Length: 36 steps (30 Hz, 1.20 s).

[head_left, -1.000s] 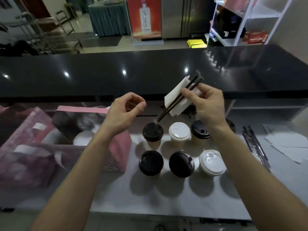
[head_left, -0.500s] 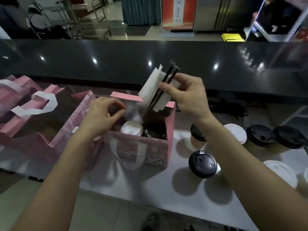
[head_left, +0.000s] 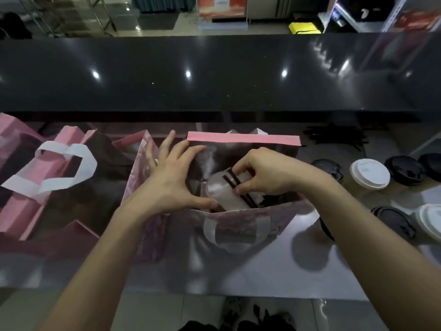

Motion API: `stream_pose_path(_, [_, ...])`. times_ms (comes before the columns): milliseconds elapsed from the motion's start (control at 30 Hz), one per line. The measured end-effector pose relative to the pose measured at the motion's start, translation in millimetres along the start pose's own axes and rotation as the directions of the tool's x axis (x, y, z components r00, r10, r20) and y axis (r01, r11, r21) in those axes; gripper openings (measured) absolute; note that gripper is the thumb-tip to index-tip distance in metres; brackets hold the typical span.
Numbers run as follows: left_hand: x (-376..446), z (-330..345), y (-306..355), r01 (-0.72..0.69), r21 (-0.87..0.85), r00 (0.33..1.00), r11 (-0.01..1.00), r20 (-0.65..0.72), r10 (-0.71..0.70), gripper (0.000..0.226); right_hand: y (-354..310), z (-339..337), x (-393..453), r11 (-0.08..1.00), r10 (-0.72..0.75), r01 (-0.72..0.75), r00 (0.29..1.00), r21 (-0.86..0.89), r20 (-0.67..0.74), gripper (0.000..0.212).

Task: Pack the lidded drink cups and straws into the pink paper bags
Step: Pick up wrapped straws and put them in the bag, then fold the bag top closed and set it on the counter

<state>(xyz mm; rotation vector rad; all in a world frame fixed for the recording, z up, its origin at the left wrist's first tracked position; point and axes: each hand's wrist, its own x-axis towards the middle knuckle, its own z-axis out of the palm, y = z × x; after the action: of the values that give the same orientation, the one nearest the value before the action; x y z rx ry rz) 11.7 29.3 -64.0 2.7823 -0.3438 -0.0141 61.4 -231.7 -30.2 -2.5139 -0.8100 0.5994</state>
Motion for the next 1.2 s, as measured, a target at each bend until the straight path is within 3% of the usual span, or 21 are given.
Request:
stream_pose_path(133, [1, 5, 1, -0.043, -0.053, 0.999, 0.998, -0.008, 0.042, 0.134, -17, 13, 13, 0.982, 0.094, -0.062, 0.980, -0.181, 0.177, 0.018])
stream_pose_path(267, [3, 5, -1, -0.080, -0.169, 0.993, 0.982, -0.096, 0.065, 0.106, -17, 13, 11, 0.982, 0.122, -0.090, 0.973, -0.163, 0.195, 0.036])
stream_pose_path(333, [3, 9, -2, -0.115, -0.272, 0.973, 0.955, -0.223, 0.054, 0.078, -13, 6, 0, 0.996, 0.081, -0.079, 0.996, -0.040, 0.046, 0.029])
stream_pose_path(400, [2, 14, -1, -0.157, -0.396, 0.926, 0.905, -0.377, -0.004, 0.053, -5, 3, -17, 0.983, 0.050, -0.010, 0.976, 0.186, -0.212, 0.018])
stream_pose_path(467, [0, 22, -1, -0.183, -0.521, 0.878, 0.834, -0.469, -0.100, 0.042, 3, 6, -36, 0.923, 0.061, 0.139, 0.868, 0.359, -0.493, 0.012])
stream_pose_path(533, [-4, 30, -1, -0.199, -0.680, 0.862, 0.706, -0.464, -0.205, 0.046, 12, 14, -56, 0.890, 0.105, 0.255, 0.693, 0.378, -0.713, 0.013])
stream_pose_path(600, [-12, 37, -4, -0.163, -0.806, 0.888, 0.568, -0.370, -0.271, 0.065, 27, 25, -74, 0.902, 0.120, 0.284, 0.558, 0.325, -0.821, 0.019])
stream_pose_path(633, [-17, 40, -8, -0.123, -0.833, 0.913, 0.540, -0.309, -0.268, 0.079, 37, 31, -83, 0.903, 0.121, 0.293, 0.530, 0.315, -0.839, 0.024])
stream_pose_path(700, [-24, 46, -18, -0.037, -0.841, 0.969, 0.540, -0.163, -0.188, 0.103, 58, 44, -100, 0.873, 0.142, 0.312, 0.573, 0.375, -0.807, 0.042])
stream_pose_path(800, [-31, 50, -27, 0.049, -0.854, 0.999, 0.518, 0.047, -0.017, 0.125, 84, 64, -111, 0.800, 0.192, 0.235, 0.771, 0.552, -0.607, 0.067])
stream_pose_path(900, [-28, 51, -32, 0.076, -0.892, 0.995, 0.446, 0.096, 0.023, 0.134, 102, 71, -101, 0.817, 0.212, 0.071, 0.886, 0.572, -0.413, 0.075])
stream_pose_path(1033, [-9, 49, -43, 0.107, -0.879, 0.987, 0.466, 0.151, 0.060, 0.111, 117, 50, -78, 0.877, 0.150, 0.007, 0.946, 0.481, -0.288, 0.079])
stream_pose_path(1200, [16, 43, -49, 0.090, -0.884, 0.973, 0.459, 0.176, 0.149, 0.077, 128, 31, -59, 0.843, 0.093, 0.042, 0.971, 0.536, -0.222, 0.085])
